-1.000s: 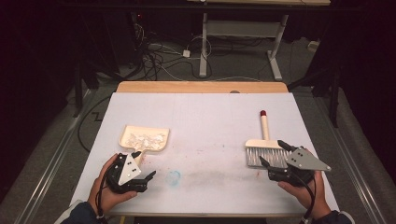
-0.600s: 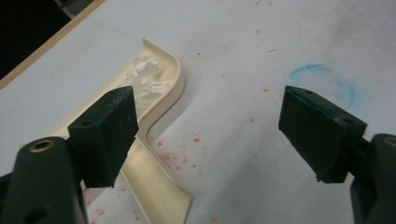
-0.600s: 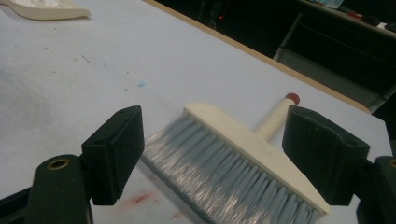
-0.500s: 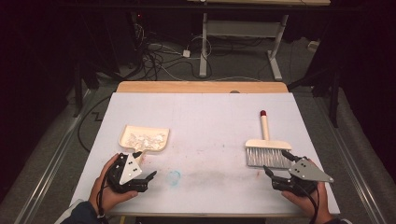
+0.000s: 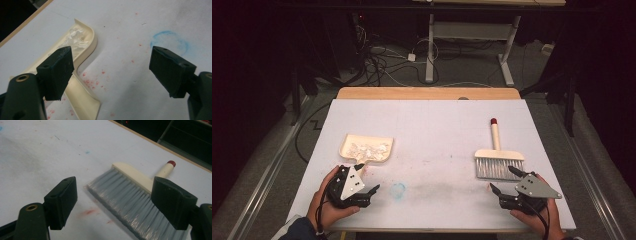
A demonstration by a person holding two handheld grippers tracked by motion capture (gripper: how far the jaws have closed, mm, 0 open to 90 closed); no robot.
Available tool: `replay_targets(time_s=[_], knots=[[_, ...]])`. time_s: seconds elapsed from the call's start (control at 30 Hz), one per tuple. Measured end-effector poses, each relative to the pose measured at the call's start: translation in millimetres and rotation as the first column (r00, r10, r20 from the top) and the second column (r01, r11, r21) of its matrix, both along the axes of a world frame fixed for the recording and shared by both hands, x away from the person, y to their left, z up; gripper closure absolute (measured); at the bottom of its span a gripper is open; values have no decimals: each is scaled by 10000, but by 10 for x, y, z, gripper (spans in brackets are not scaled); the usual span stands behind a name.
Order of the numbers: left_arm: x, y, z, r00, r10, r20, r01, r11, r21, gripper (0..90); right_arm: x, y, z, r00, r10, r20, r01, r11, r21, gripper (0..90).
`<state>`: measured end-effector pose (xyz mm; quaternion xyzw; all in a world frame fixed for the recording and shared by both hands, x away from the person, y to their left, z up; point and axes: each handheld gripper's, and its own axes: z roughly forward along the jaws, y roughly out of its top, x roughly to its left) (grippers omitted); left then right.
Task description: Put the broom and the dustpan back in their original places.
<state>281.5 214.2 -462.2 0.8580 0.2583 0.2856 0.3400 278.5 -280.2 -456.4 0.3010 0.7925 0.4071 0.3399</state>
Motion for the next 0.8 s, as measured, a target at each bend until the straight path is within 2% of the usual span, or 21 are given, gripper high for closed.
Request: replay_targets(time_s=[0.1,0.53,0.8], knots=[[-3,-7,-4,10000,-36,29,36,10000,4,191,-18,20,3,10000,67,-17,-67,9999,-109,219],[20,-31,-20,10000,-41,-62,41,10000,42,191,-29,2,35,9999,59,139,-61,9999,101,219],[29,-31,-24,9999,-26,-108,27,10000,79,191,-27,16,36,9999,83,140,-84,9999,70,218]])
